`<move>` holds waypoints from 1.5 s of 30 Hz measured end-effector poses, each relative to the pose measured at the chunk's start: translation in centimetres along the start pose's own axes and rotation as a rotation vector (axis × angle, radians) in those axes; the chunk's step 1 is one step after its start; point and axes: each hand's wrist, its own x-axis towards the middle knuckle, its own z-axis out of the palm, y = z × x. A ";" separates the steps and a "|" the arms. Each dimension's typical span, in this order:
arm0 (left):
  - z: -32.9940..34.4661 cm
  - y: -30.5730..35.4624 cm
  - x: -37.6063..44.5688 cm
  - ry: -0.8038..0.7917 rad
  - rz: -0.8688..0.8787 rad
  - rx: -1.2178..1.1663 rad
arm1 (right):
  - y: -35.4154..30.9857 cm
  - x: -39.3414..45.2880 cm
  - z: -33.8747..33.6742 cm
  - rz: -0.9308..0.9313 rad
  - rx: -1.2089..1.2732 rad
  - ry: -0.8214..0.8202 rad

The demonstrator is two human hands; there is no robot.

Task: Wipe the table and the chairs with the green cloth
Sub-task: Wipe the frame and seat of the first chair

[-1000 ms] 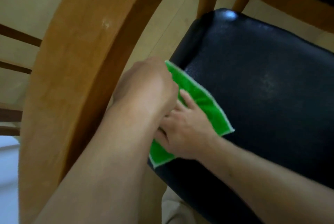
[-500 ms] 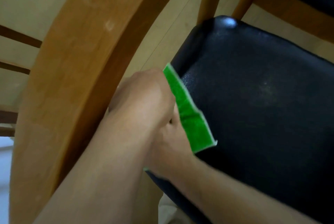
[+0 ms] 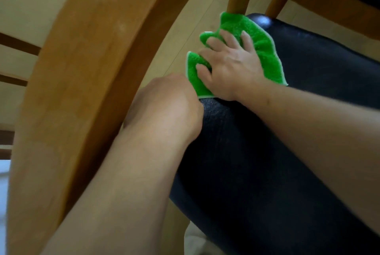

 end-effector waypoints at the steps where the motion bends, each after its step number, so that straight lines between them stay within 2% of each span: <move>1: 0.0 0.1 0.0 -0.001 0.000 0.003 | -1.0 -1.0 0.2 0.046 0.003 0.016; 4: 0.1 0.4 0.4 -0.003 0.015 0.042 | -5.4 -6.9 1.3 0.033 0.039 0.011; 8: 0.9 -0.2 0.6 -0.034 0.002 0.009 | -9.9 -17.3 3.3 -0.169 0.096 -0.088; 11: 1.7 -0.9 0.2 -0.041 0.055 0.001 | -8.9 -21.8 4.0 -0.290 0.101 -0.206; 14: 1.8 -0.7 0.0 -0.004 0.069 0.056 | -5.4 -22.3 3.6 -0.341 0.136 -0.199; 16: 1.8 -0.3 -0.1 -0.004 0.065 0.090 | -2.6 -20.3 3.1 -0.265 0.147 -0.128; 19: 1.9 0.1 -0.3 -0.011 0.051 0.101 | 2.6 -14.9 1.8 0.006 0.092 -0.030; 22: 1.9 0.4 -0.5 -0.006 0.044 0.101 | 6.9 -10.7 0.9 0.246 0.089 -0.012; 25: 2.0 0.4 -0.4 -0.004 0.055 0.123 | 6.0 -10.8 1.3 0.365 0.070 -0.019; 28: 2.3 0.6 -0.4 -0.015 0.073 0.120 | 0.9 -15.5 2.4 0.348 0.076 0.019; 32: 2.6 1.0 -0.6 -0.035 0.100 0.118 | -5.9 -24.5 4.8 0.101 0.109 -0.016; 34: 2.8 1.1 -0.6 -0.040 0.104 0.151 | -7.0 -26.6 5.5 -0.002 0.084 -0.056; 37: 3.2 1.3 -0.8 -0.049 0.117 0.203 | -4.5 -26.6 5.2 -0.043 0.171 -0.052; 39: 3.7 1.7 -1.1 -0.063 0.145 0.236 | -1.4 -25.4 4.4 0.007 0.197 -0.025; 45: 5.9 3.5 -2.8 -0.070 0.299 0.367 | 11.5 -19.2 1.5 0.444 0.103 -0.003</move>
